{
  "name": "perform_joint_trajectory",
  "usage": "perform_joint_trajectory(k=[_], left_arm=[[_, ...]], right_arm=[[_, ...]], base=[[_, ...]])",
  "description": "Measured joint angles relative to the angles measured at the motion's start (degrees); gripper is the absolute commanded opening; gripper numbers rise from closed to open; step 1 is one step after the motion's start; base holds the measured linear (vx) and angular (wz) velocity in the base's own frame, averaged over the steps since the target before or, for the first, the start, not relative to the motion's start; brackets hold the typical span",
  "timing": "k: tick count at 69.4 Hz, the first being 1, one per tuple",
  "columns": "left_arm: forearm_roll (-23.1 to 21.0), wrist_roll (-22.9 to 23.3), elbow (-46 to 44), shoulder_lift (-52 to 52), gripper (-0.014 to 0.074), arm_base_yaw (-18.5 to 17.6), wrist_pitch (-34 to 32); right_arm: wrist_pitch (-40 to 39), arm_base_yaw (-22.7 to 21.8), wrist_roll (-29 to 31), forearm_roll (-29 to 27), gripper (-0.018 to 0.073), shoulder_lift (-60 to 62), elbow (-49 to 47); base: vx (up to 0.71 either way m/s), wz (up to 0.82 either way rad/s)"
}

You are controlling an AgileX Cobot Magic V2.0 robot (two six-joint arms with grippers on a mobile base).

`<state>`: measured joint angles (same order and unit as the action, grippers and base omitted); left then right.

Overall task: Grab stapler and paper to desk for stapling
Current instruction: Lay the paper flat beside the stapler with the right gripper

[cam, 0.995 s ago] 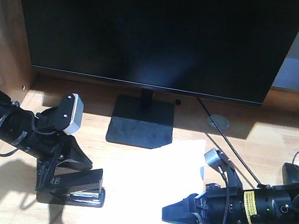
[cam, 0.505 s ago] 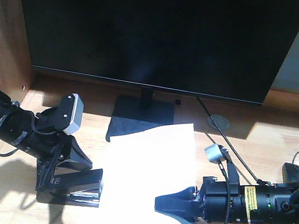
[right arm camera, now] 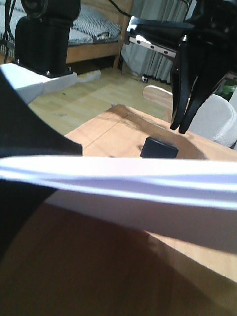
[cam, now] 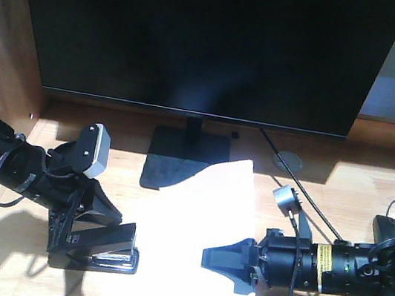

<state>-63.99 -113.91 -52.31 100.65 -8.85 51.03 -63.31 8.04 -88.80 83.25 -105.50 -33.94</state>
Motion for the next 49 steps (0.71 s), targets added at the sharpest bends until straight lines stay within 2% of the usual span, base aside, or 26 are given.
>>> perform_joint_trajectory(k=[25, 49], left_arm=[[0.0, 0.0, 0.0, 0.0, -0.0006, 0.0, 0.0], [0.0, 0.0, 0.0, 0.0, -0.0006, 0.0, 0.0]], right_arm=[[-2.3, 0.0, 7.6, -4.5, -0.0002, -1.7, -0.2], [-2.4, 0.0, 10.0, -2.9, -0.0002, -1.7, -0.2]], base=[[0.00, 0.00], [0.00, 0.00]])
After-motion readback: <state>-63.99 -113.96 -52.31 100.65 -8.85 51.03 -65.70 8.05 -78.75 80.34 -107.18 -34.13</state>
